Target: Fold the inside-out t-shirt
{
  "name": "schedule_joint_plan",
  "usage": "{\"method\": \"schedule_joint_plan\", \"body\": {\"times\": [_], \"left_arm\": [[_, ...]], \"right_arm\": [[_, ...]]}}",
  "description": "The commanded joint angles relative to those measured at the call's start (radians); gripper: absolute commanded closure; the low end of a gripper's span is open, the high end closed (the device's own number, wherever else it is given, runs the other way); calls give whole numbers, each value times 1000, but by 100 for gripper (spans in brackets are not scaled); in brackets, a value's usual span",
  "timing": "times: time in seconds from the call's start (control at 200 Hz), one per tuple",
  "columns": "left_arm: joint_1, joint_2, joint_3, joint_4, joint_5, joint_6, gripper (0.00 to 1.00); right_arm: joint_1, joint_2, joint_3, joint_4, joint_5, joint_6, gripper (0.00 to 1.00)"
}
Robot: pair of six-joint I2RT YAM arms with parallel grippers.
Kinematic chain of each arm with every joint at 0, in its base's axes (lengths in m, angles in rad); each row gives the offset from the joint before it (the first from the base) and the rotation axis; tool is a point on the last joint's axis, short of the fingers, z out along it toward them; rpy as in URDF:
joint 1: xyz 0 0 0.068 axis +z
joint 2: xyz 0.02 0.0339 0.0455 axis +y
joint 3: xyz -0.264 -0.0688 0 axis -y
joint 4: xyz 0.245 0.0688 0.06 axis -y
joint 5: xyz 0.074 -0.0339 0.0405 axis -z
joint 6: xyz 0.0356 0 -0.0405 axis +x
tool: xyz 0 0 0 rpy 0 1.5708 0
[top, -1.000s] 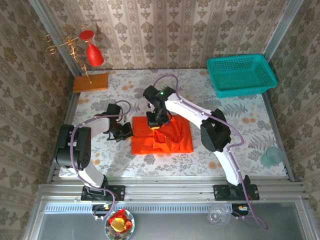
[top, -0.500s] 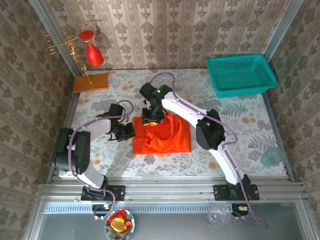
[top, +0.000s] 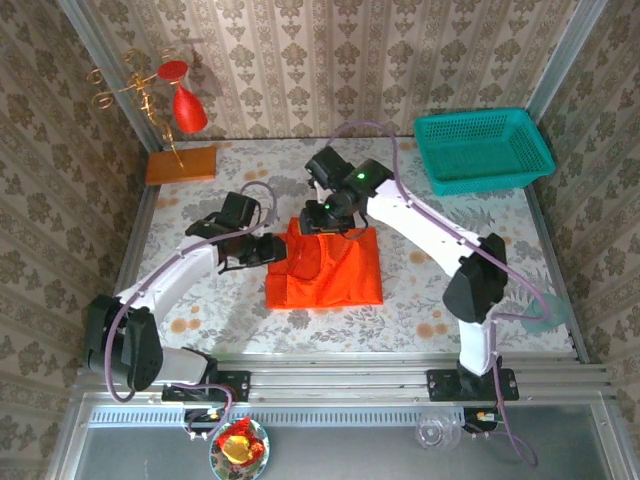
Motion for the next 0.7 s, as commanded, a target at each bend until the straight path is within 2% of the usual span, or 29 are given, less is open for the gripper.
{"method": "schedule_joint_plan", "body": {"times": [0.0,0.22,0.415,0.55,0.695], "left_arm": [[-59,60,37,-83,1,30,65],[-117,164,32,-138,-76,45,63],[-133,178,-21,-95,-48,16,60],[-135,143,-65,-85,-24,3,59],[-133,90,-133,-37,42,-17,59]], "right_arm": [[-32,-74,-140,45,40,29,55],[-59,-209,-402,90,47,56,54],[-76,-308,-662,175,12,111,53],[-87,-344,-771,213,8,131,53],[-106,-368,-869,315,-67,150,53]]}}
